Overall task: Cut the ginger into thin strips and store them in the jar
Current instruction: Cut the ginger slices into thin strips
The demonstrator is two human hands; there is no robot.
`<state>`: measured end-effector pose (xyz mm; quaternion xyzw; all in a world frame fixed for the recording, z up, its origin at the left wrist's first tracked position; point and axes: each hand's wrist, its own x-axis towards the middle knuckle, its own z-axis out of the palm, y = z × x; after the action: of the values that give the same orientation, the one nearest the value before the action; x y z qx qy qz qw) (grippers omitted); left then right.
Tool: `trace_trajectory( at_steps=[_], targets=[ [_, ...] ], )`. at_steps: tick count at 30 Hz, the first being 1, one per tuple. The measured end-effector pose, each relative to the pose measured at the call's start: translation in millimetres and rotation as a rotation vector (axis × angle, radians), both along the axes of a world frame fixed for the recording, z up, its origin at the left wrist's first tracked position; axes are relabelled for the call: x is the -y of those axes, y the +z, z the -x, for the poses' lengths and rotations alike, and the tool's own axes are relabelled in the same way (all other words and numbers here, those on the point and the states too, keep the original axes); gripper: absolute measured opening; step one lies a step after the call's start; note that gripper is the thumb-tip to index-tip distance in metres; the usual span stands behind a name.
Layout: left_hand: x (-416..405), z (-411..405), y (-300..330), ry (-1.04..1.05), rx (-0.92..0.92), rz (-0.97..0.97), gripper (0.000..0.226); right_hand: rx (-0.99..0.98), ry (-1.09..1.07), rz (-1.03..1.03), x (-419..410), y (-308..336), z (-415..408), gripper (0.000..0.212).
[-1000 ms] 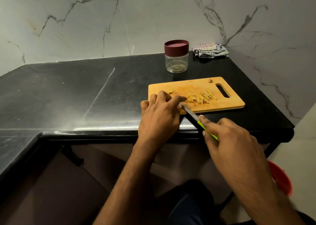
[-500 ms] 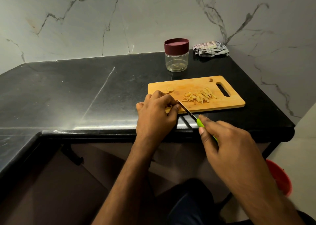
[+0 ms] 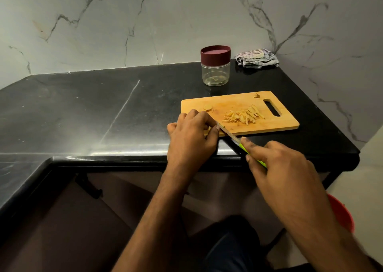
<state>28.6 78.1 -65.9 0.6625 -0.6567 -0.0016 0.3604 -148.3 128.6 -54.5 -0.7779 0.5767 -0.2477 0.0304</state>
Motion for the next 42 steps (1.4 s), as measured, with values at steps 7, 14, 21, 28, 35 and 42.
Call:
trace_trajectory(
  at_steps=[7,14,21,28,35,42],
  targets=[
    [-1,0,-1,-0.051,0.153,-0.021,0.018,-0.012,-0.020,-0.021,-2,-3,2,0.047],
    [2,-1,-2,-0.037,0.127,-0.018,0.027,0.021,0.008,-0.014,-3,-4,1,0.044],
    [3,-5,-4,-0.008,-0.067,0.004,0.011,0.169,0.075,0.021,-4,-3,0,0.047],
    [4,-7,-3,-0.023,-0.122,-0.003,0.009,0.165,0.103,0.015,-5,-4,-1,0.046],
    [5,-7,0,-0.035,-0.180,0.001,0.006,0.138,0.092,0.009,-7,-4,-2,0.044],
    [4,-7,2,-0.045,-0.179,-0.008,0.005,0.033,0.070,0.011,5,-3,-11,0.042]
  ],
)
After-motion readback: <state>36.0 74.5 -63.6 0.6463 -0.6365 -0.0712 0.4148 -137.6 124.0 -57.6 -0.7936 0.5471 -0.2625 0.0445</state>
